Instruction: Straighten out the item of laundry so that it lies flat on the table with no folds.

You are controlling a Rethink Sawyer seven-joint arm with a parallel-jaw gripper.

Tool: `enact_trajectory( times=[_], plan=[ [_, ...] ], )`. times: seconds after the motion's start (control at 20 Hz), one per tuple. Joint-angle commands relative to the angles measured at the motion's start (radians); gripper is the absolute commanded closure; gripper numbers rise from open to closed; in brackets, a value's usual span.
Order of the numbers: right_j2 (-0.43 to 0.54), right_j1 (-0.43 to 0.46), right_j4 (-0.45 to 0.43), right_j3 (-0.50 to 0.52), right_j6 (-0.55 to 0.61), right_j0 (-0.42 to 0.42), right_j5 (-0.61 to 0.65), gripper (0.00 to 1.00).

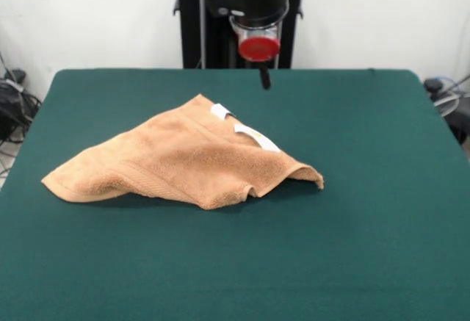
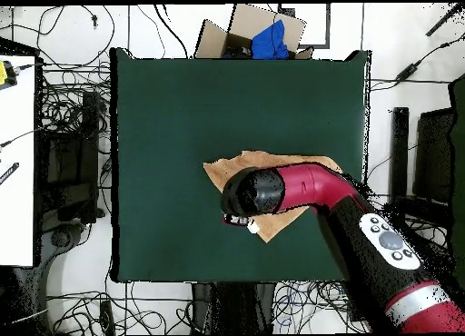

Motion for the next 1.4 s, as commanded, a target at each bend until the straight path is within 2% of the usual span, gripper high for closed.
enact_trajectory(
  times=[0.05,0.35,0.55,0.8,1.2,1.4],
  plan=[
    [0.085,0.072,-0.107,-0.138,-0.241,0.021,0.064,0.0],
    [0.102,0.131,-0.139,-0.219,-0.31,0.016,0.095,0.0],
    [0.082,0.19,-0.165,-0.311,-0.378,0.03,0.156,0.0],
    [0.074,0.254,-0.164,-0.426,-0.453,0.035,0.198,0.0],
    [0.066,0.299,-0.157,-0.582,-0.535,0.047,0.275,0.0],
    [0.072,0.327,-0.156,-0.621,-0.6,0.049,0.312,0.0]
  ],
)
